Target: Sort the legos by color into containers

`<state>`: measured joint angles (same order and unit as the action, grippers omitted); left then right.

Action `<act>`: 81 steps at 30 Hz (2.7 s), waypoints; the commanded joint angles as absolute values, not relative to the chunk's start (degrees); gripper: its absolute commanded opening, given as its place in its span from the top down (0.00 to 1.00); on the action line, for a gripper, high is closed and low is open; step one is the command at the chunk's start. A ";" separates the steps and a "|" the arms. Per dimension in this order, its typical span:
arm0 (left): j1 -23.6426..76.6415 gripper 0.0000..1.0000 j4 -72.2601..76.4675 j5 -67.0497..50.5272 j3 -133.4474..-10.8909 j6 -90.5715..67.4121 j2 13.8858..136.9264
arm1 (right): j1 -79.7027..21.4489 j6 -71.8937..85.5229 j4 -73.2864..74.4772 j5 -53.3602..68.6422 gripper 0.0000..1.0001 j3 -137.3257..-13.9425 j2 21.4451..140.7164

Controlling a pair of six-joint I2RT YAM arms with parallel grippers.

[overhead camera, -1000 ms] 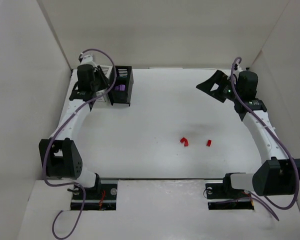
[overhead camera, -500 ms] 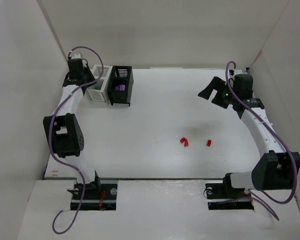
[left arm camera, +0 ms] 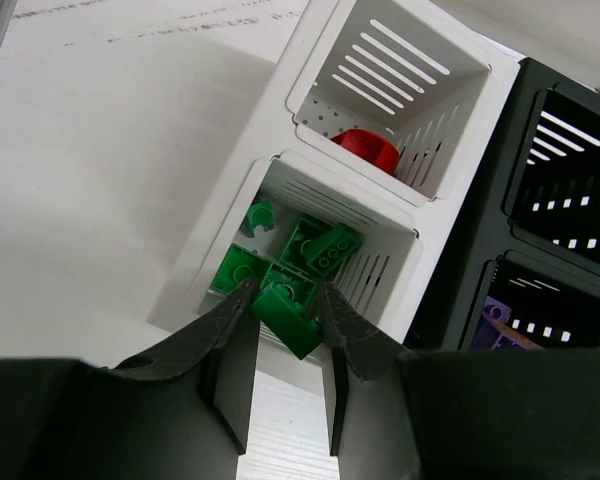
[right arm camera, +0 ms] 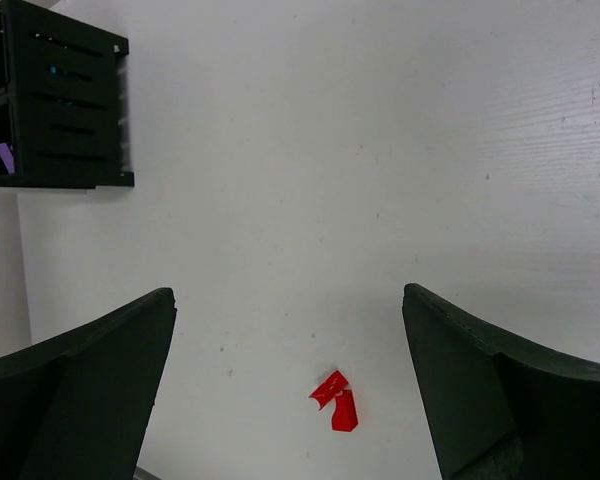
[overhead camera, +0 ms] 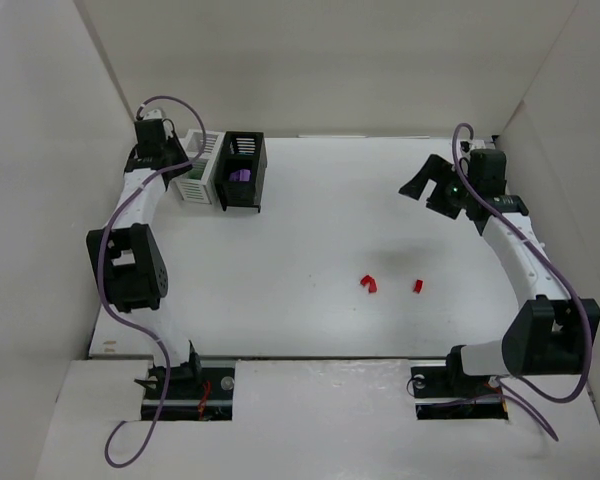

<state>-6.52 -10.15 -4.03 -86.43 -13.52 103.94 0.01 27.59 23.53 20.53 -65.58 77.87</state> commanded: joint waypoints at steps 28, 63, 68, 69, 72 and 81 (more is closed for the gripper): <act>-10.98 0.21 -8.61 -13.43 -92.02 -10.91 103.45 | 0.26 26.72 22.15 21.36 0.00 -66.27 78.31; -11.51 0.11 -3.08 -29.18 -86.49 -10.63 107.32 | 0.79 26.19 19.51 24.70 0.00 -63.98 79.37; -11.51 0.11 -2.55 -29.18 -86.48 -11.25 106.79 | 0.79 26.19 19.51 24.70 0.00 -63.46 78.84; -11.51 0.11 -1.94 -29.18 -86.48 -11.25 106.79 | 0.79 26.19 19.51 24.70 0.00 -63.46 78.84; -11.51 0.11 -1.93 -30.32 -86.48 -11.78 106.27 | 0.79 25.66 19.51 23.91 0.00 -63.46 78.32; -11.51 0.00 -4.30 -23.07 -86.48 -12.30 103.10 | 0.79 22.42 23.37 18.74 0.00 -63.46 77.26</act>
